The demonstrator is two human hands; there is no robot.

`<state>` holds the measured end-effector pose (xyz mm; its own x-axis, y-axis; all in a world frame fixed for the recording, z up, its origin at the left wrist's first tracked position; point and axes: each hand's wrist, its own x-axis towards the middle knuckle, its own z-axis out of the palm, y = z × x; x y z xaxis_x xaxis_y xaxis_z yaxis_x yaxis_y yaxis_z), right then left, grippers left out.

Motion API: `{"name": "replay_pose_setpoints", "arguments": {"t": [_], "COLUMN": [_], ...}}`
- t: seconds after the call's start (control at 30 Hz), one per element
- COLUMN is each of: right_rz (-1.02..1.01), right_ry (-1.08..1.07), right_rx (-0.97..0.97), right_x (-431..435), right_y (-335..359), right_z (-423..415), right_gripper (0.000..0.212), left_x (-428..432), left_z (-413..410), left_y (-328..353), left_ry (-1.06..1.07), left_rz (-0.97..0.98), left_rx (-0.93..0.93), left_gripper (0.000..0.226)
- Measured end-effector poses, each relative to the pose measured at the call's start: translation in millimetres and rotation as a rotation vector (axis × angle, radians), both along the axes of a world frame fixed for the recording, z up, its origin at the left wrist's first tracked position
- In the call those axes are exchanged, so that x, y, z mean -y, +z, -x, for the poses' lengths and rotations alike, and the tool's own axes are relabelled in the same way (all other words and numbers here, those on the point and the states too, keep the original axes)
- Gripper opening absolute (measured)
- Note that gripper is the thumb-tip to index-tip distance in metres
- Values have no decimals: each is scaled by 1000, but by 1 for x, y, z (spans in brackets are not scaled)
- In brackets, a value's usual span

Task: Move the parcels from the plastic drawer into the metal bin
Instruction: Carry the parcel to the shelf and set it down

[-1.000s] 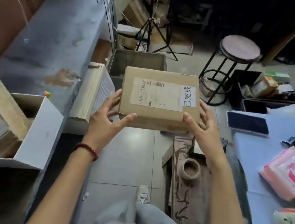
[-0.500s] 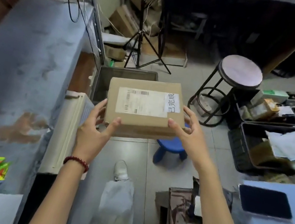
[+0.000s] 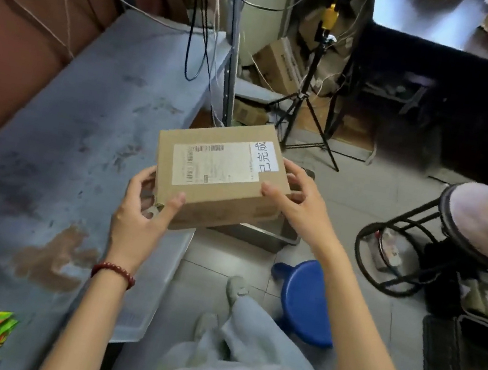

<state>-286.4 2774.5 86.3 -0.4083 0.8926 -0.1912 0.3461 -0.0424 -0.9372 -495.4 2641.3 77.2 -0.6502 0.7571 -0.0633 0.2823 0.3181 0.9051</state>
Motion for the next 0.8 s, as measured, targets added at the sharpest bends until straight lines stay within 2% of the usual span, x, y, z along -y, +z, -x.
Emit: {"name": "replay_pose_setpoints", "arguments": {"t": [0.27, 0.47, 0.63, 0.8], "right_rz": [-40, -122, -129, -103], "right_ry": [510, 916, 1106, 1155], "right_rx": [15, 20, 68, 141], "right_x": [-94, -122, -119, -109], "right_y": [-13, -10, -23, -56], "right_z": [110, 177, 229, 272], "right_gripper": [64, 65, 67, 71], "left_x": [-8, -3, 4, 7], "left_z": [18, 9, 26, 50], "left_y": [-12, -18, -38, -60], "left_ry": [499, 828, 962, 1012], "left_rz": [30, 15, 148, 218], "left_rx": [12, -26, -27, -15], "left_gripper": [63, 61, 71, 75]}}
